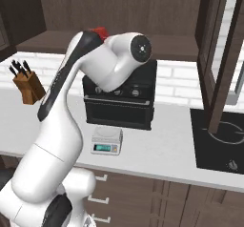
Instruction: Pick the cereal and place it on the digital scale for weighing, and close the cabinet.
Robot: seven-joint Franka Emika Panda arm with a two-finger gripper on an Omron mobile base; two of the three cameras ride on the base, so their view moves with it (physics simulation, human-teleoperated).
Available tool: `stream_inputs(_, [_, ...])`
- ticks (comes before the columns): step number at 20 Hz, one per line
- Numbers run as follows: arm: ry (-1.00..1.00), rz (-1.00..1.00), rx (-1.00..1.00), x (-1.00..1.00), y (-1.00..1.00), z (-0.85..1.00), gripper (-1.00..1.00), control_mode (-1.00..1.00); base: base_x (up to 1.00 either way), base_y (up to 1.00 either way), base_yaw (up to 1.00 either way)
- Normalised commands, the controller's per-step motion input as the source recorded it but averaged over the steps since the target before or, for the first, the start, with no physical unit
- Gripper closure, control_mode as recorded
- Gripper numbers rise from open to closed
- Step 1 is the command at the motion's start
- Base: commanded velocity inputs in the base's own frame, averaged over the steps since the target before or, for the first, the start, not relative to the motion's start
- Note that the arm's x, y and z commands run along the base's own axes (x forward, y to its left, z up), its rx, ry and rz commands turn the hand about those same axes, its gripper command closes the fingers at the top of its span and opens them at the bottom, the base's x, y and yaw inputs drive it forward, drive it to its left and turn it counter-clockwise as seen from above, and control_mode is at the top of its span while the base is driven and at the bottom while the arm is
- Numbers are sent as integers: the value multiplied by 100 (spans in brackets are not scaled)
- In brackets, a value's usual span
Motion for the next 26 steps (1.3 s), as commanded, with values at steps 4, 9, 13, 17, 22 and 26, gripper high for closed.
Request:
stream_inputs(4, [0,42,-6,-49,16,-67,100,-100,0,0,0])
stream_inputs(9, [0,43,-8,-17,21,-84,100,-100,0,0,0])
stream_inputs(13, [1,29,-7,1,31,-88,100,-100,0,0,0])
stream_inputs(17, [0,21,-2,8,6,-77,100,-100,0,0,0])
stream_inputs(22, [0,18,0,13,0,-67,100,-100,0,0,0])
stream_inputs(26, [-1,11,0,28,0,-55,100,-100,0,0,0])
